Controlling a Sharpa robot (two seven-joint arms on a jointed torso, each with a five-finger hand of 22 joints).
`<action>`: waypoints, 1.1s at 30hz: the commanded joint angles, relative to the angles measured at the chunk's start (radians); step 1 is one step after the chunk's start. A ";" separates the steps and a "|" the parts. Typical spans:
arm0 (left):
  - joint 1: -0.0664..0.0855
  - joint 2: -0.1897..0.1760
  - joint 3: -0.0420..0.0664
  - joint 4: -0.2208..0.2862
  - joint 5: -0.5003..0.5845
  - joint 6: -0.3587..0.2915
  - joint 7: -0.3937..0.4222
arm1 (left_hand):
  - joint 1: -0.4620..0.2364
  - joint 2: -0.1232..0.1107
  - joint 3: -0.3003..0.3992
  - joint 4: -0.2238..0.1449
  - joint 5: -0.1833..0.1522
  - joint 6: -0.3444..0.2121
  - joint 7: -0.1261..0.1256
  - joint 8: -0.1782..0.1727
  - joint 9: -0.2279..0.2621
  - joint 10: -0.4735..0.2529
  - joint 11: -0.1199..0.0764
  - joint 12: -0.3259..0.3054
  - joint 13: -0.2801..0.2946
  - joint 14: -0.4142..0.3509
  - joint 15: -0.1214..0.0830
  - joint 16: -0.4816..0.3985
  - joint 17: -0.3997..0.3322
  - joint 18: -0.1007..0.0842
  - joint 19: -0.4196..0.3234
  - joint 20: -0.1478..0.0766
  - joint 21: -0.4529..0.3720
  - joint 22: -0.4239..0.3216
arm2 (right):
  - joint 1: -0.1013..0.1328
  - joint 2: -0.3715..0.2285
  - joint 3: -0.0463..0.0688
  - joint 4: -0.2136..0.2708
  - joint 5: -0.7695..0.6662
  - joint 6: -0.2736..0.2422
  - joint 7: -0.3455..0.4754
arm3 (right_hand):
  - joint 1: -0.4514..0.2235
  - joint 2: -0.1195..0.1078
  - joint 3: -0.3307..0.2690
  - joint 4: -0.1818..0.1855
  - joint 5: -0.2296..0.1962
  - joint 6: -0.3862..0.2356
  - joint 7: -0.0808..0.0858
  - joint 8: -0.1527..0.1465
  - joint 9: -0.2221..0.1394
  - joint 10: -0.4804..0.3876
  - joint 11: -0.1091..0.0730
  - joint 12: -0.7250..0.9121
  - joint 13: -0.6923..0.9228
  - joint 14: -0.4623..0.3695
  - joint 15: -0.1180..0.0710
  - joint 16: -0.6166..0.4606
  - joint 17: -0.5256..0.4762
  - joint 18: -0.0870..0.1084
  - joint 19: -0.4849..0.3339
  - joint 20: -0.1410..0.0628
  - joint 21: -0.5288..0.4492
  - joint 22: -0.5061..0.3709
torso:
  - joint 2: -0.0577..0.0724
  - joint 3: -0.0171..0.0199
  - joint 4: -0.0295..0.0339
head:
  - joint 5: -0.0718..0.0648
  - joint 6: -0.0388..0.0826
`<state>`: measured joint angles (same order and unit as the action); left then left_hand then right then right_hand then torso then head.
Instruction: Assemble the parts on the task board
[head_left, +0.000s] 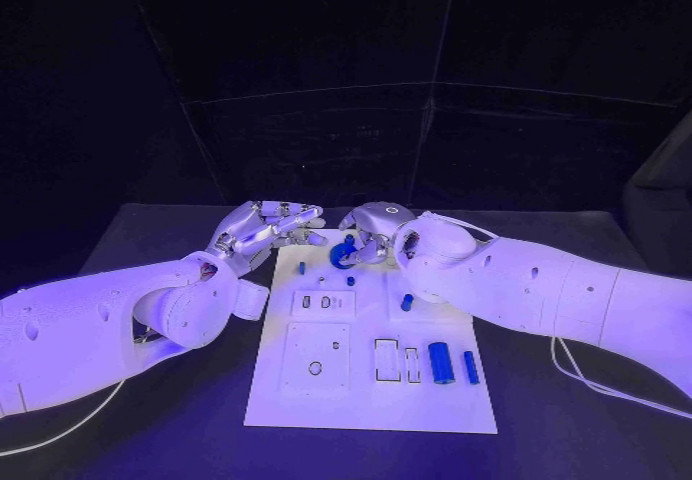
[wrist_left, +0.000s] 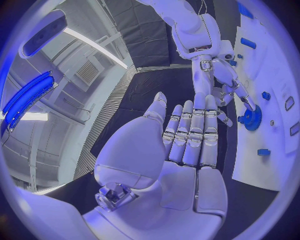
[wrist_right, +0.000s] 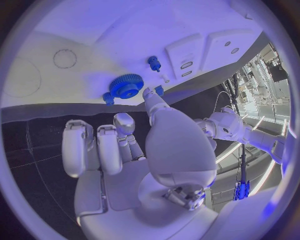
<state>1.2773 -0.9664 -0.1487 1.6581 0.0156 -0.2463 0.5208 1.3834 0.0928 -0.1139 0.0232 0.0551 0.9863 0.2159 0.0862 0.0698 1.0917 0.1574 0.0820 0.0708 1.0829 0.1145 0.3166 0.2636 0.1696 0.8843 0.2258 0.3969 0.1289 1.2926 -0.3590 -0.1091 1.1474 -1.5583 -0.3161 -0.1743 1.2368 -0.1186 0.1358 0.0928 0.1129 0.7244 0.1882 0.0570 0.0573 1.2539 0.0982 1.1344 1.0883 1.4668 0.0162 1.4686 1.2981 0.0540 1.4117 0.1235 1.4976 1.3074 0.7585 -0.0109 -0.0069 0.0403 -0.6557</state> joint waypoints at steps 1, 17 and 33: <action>0.002 -0.001 0.001 0.000 0.000 0.013 0.000 | 0.001 0.008 0.001 -0.005 0.002 0.002 0.005 -0.005 0.000 0.001 0.005 -0.004 0.000 -0.002 -0.004 -0.005 0.001 0.014 -0.002 -0.001 -0.006 -0.001 | 0.002 -0.029 0.000 0.029 0.039 -0.089 0.034 | 0.017 0.013 0.000 0.015 0.025 0.075 -0.004 0.012 0.009 0.005 -0.003 0.011 0.008 0.051 0.002 -0.004 0.000 -0.002 0.001 0.006 -0.006 0.021 | -0.002 0.0002 -0.0032 | -0.002 0.003; 0.001 -0.012 0.001 -0.006 0.000 0.026 -0.002 | 0.003 0.017 0.008 -0.015 0.002 0.016 -0.006 -0.004 0.002 0.018 -0.006 -0.005 0.001 0.031 -0.016 -0.004 0.006 0.016 0.023 -0.011 0.004 0.000 | 0.010 -0.433 -0.001 0.242 0.429 -0.070 0.197 | 0.100 0.014 0.015 -0.052 0.119 0.161 -0.014 0.015 0.010 0.114 -0.013 0.168 0.174 0.056 -0.008 0.005 0.022 -0.007 0.017 -0.005 0.003 0.046 | -0.019 -0.0003 -0.0290 | -0.015 0.018; 0.000 -0.004 0.000 -0.024 0.000 0.027 -0.002 | 0.000 0.017 0.008 -0.021 0.002 0.019 -0.007 -0.009 0.001 0.022 -0.008 -0.011 -0.001 0.058 -0.021 -0.012 0.007 0.014 0.044 -0.019 0.012 0.001 | -0.003 -0.459 -0.002 0.162 0.418 -0.034 0.207 | 0.104 0.010 0.010 -0.062 0.129 0.158 -0.012 0.011 0.009 0.114 -0.012 0.178 0.184 0.057 -0.007 0.008 0.027 -0.008 0.019 -0.003 0.004 0.049 | -0.016 -0.0016 -0.0224 | -0.039 0.015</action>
<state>1.2766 -0.9717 -0.1495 1.6345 0.0157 -0.2337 0.5177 1.3834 0.1022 -0.1057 0.0094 0.0551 1.0006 0.2087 0.0823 0.0708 1.1081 0.1483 0.0771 0.0709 1.1425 0.0910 0.3097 0.2715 0.1696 0.9261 0.2059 0.4086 0.1309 1.2886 -0.8213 -0.1112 1.3129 -1.1434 -0.3717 0.0137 1.3385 -0.1007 0.1455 0.0356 0.2367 0.8854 0.1712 0.0734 0.0679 1.3705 0.0857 1.3156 1.2737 1.4647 0.0139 1.4724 1.3079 0.0541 1.4244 0.1177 1.4976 1.3073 0.7427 -0.0108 -0.0314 0.0021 -0.6393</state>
